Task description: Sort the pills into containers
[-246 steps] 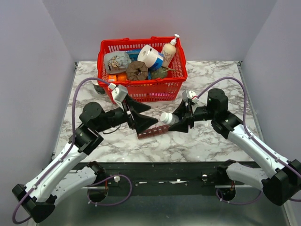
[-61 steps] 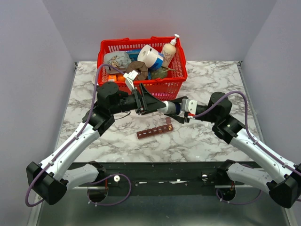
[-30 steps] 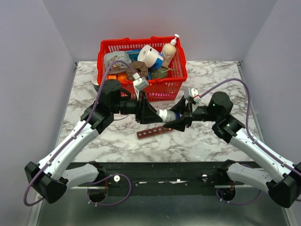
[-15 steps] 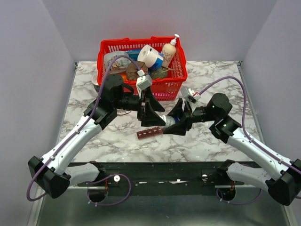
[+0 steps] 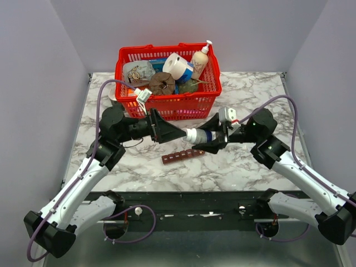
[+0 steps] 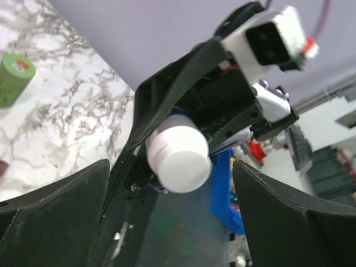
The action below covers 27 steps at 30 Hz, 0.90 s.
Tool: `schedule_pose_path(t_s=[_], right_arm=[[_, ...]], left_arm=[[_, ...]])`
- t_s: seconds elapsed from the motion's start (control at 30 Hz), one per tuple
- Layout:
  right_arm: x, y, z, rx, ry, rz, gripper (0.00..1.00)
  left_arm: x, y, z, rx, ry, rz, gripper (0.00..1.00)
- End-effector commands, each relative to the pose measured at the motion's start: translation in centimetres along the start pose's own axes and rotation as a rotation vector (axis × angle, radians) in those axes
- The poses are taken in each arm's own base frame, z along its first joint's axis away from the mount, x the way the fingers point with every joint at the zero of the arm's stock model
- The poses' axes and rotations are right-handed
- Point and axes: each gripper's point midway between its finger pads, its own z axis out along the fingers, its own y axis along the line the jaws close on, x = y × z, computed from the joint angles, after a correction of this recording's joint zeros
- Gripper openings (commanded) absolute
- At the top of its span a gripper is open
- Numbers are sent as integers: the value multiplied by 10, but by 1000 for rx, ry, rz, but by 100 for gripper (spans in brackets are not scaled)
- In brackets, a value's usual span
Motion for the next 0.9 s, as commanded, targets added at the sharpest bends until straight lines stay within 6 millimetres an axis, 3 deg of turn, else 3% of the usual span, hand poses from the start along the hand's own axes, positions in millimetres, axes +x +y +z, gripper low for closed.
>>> schedule_pose_path(t_s=[0.0,0.2,0.43,0.73,0.87], right_arm=[[-12,-29,-7,106,32,-330,1],[-10,-46,-9,173,74,-544,1],[-1,-56,-9,224,111,-615,1],[8,-56,-10,232,135,-626,0],[12,-55,-10,228,142,-620,1]], left_arm=[[-13,16,3,-61,-138,-291,99],[-23,25,12,-96,-170,-397,99],[-18,27,26,-83,-132,-427,99],[-12,31,31,-85,-112,-391,89],[-11,29,33,-67,-98,-383,78]])
